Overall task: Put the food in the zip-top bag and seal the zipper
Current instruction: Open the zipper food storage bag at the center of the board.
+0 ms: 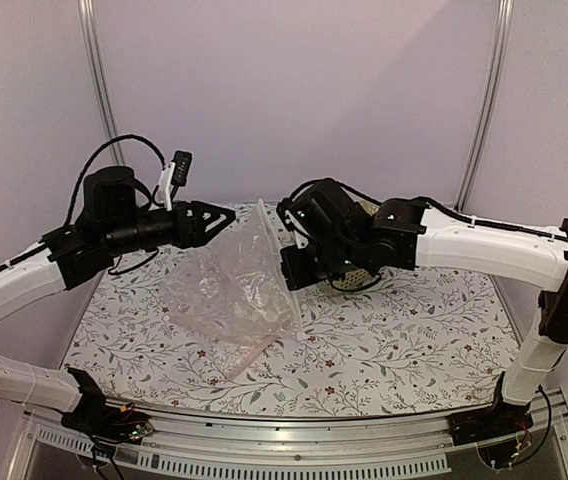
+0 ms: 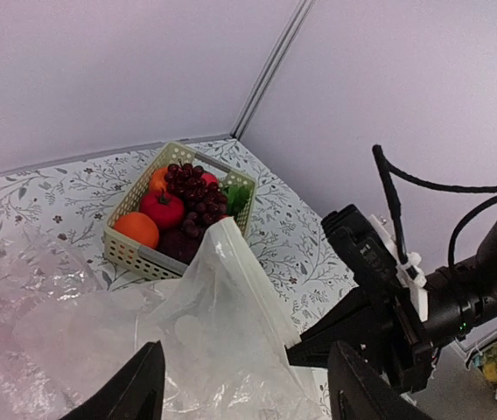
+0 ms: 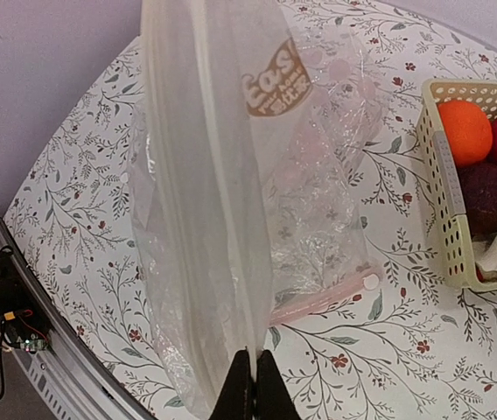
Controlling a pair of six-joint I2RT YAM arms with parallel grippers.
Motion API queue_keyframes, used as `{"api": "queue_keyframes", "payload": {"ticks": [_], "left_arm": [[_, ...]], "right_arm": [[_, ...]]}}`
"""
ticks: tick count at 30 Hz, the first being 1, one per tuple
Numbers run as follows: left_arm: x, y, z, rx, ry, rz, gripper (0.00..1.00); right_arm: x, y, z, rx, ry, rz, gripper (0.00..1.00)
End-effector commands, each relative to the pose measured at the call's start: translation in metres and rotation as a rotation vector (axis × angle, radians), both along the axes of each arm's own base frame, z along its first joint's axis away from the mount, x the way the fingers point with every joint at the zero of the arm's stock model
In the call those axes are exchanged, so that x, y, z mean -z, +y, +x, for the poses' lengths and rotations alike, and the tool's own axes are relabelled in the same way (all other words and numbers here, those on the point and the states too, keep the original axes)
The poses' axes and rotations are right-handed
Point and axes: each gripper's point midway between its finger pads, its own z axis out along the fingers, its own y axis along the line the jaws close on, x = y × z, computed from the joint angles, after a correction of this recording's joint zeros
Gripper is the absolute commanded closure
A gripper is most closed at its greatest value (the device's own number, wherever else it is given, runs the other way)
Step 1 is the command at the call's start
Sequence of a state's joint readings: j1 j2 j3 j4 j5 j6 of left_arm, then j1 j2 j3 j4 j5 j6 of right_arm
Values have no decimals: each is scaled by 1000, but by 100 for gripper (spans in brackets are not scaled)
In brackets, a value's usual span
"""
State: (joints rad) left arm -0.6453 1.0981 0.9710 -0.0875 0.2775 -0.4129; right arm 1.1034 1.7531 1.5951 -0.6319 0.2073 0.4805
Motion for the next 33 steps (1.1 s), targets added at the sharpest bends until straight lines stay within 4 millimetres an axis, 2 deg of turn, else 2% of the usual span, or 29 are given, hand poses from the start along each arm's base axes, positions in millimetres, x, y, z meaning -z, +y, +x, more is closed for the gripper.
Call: {"api": "queue_keyframes", "payload": {"ticks": [1, 10, 15, 19, 28, 29, 33], "left_arm": [[14, -24, -4, -9, 122, -115, 37], [37, -69, -23, 51, 218, -152, 41], [55, -84, -25, 59, 257, -120, 46], [68, -86, -25, 33, 272, -78, 51], [82, -80, -23, -34, 249, 30, 56], [91, -77, -25, -39, 269, 58, 56], [100, -77, -25, -48, 281, 80, 60]], "right_arm": [[-18, 0, -2, -1, -12, 75, 100], [-20, 3, -3, -6, -10, 97, 100], [-23, 5, -3, -9, -12, 111, 100], [-25, 4, -3, -10, -18, 114, 100], [-24, 5, -2, -14, -25, 108, 100], [-24, 5, -1, -12, -25, 108, 100], [-25, 6, -1, -17, -28, 107, 100]]}}
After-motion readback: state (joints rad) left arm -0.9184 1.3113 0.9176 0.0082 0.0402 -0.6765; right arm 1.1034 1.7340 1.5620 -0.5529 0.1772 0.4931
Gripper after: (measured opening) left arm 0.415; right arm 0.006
